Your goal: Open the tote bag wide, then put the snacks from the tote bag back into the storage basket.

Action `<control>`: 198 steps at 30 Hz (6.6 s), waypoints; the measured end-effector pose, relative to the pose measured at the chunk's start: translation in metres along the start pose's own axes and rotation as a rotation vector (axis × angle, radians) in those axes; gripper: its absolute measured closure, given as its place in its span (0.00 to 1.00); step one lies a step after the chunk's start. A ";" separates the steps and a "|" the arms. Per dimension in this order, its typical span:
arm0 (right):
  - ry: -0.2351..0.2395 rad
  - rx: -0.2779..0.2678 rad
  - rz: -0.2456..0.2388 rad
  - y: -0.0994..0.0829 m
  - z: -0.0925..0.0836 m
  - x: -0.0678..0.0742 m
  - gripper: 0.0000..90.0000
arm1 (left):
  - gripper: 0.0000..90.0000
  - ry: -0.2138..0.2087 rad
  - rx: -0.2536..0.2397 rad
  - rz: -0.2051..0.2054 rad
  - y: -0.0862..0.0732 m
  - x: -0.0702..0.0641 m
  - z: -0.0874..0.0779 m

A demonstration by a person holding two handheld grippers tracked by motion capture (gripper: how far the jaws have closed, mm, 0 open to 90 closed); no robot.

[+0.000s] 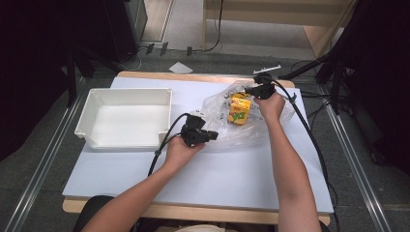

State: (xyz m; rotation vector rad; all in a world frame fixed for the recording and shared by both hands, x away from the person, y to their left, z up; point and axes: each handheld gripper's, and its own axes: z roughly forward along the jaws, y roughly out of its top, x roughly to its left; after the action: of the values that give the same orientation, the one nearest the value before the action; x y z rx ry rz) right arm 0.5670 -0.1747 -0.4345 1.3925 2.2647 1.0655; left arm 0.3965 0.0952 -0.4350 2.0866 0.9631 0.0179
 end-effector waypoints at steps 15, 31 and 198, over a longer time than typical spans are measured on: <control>0.054 -0.015 -0.078 -0.009 -0.050 0.020 1.00 | 0.96 -0.002 -0.033 0.045 0.046 -0.003 -0.015; 0.064 -0.067 -0.092 -0.081 -0.081 0.030 1.00 | 0.99 0.137 -0.031 0.015 0.087 0.045 0.033; 0.273 0.023 -0.165 -0.184 -0.126 0.098 0.49 | 0.51 -0.143 -0.007 0.352 0.100 0.028 0.090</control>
State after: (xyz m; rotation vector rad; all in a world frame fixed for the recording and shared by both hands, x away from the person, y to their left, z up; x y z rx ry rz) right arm 0.3264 -0.1951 -0.4645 1.1002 2.5376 1.2416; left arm 0.5081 0.0153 -0.4343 2.1936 0.5023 0.0529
